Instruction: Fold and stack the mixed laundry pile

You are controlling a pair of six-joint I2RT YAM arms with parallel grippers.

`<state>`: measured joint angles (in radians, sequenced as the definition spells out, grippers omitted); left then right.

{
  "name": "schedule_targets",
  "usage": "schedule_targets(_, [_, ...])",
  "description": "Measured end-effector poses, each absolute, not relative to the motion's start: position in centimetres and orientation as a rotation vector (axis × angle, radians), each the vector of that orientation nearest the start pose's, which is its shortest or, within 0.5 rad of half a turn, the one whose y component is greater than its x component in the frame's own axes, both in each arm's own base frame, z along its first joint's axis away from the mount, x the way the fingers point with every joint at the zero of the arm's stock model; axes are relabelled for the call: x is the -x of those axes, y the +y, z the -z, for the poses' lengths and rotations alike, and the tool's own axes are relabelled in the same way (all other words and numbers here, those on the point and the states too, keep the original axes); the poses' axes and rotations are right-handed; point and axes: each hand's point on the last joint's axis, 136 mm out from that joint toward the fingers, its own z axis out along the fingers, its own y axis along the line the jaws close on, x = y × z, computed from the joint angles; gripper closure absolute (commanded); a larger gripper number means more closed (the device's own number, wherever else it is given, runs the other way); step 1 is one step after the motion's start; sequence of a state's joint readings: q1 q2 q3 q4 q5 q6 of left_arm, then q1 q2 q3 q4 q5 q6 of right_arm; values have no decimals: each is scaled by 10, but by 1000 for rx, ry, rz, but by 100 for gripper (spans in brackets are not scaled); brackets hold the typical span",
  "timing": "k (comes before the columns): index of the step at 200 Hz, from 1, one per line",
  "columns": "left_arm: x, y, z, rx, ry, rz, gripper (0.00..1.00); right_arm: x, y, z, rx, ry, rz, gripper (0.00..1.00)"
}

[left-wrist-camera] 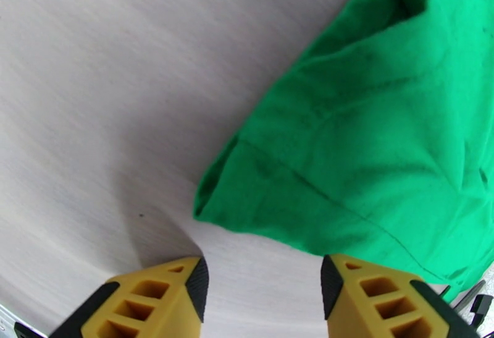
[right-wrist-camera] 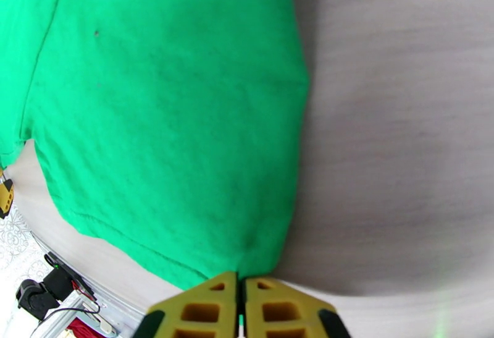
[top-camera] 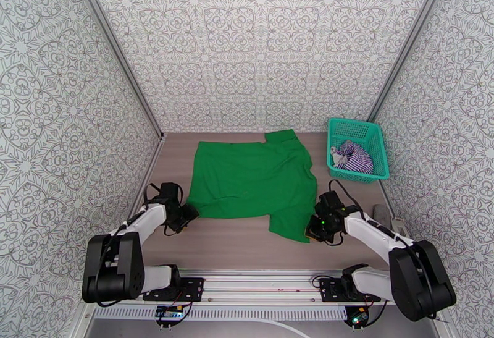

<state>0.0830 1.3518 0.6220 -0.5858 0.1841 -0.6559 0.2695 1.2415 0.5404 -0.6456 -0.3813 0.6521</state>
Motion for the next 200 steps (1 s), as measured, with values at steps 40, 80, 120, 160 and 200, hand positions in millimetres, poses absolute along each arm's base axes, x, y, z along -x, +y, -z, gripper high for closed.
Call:
schedule_targets(40, [-252, -8, -18, 1052, 2717, 362, 49, -186, 117, -26, -511, 2991, -674, 98])
schedule_targets(80, [-274, -2, -21, 1036, 2632, 382, 54, -186, 117, -29, -512, 2994, -673, 100])
schedule_targets(120, [-291, 3, -26, 1010, 2561, 377, 74, -189, 118, -38, -502, 2974, -681, 100])
schedule_targets(160, [-292, 6, -27, 1002, 2549, 352, 100, -188, 116, -46, -499, 2961, -671, 100])
schedule_targets(200, [-283, 6, -46, 962, 2516, 348, 100, -183, 112, -59, -493, 2940, -653, 100])
